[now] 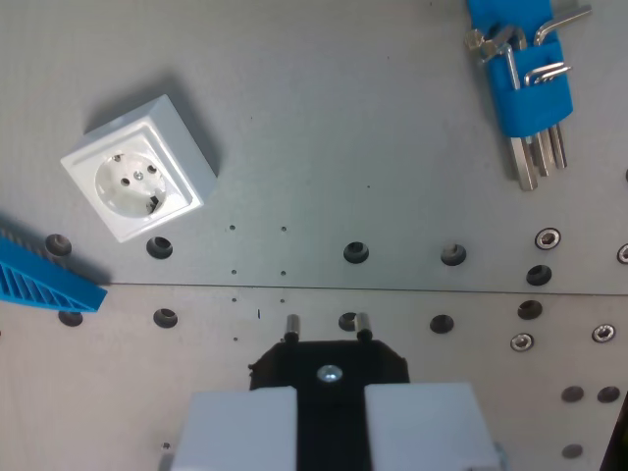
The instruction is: Move above the white socket
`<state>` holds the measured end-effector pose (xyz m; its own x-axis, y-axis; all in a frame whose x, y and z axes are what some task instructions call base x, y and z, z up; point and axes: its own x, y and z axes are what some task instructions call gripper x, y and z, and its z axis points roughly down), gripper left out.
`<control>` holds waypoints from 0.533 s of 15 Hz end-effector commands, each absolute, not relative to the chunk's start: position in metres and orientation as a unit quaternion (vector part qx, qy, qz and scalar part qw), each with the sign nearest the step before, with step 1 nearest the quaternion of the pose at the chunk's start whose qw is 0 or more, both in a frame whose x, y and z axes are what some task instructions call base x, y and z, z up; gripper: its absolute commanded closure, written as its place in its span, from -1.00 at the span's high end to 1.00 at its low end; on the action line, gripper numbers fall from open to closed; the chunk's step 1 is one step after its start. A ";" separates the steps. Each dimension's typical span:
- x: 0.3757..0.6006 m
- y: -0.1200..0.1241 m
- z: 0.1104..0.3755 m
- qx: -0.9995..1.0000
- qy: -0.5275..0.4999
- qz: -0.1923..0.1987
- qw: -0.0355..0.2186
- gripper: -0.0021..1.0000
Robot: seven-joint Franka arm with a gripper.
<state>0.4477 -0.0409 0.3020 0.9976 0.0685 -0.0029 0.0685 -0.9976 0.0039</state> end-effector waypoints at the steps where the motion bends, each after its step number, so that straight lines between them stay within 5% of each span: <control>1: 0.448 -0.041 0.302 0.999 0.034 -0.001 0.002 -1.00; 8: 0.447 -0.040 0.301 0.999 0.039 -0.001 0.002 -1.00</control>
<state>0.4477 -0.0407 0.3018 0.9976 0.0688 -0.0034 0.0688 -0.9976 0.0038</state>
